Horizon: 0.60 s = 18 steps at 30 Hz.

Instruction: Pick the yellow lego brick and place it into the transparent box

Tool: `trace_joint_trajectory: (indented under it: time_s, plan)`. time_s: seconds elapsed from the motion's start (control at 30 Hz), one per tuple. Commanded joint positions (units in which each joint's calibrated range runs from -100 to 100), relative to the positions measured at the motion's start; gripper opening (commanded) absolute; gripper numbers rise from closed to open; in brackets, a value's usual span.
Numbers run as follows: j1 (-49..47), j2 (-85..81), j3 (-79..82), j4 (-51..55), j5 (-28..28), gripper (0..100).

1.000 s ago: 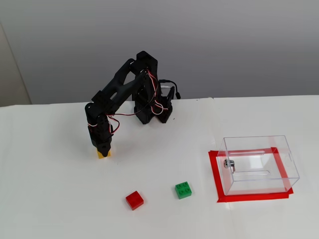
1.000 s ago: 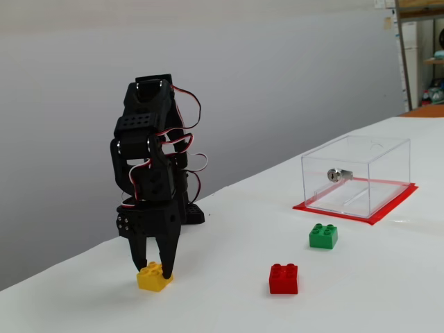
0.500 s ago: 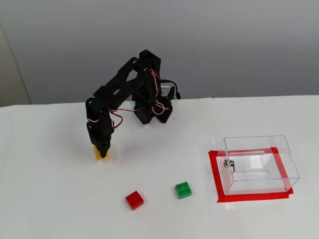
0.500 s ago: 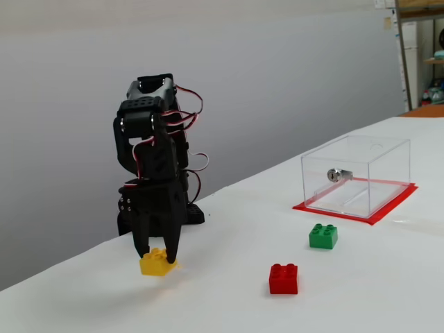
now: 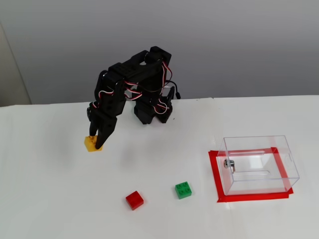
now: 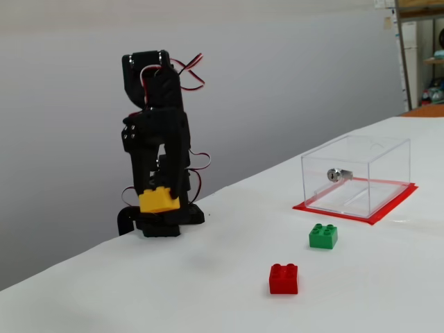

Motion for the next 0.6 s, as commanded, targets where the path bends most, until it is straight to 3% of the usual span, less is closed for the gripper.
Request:
trace_joint_trajectory:
  time_s: [0.0, 0.3, 0.57]
  plan:
    - [-4.03, -6.02, -5.80, 0.98, -0.08, 13]
    - [-19.49, -15.95, -11.14, 0.98, -0.08, 14]
    - [-39.97, -19.77, -12.40, 0.29, 0.08, 13]
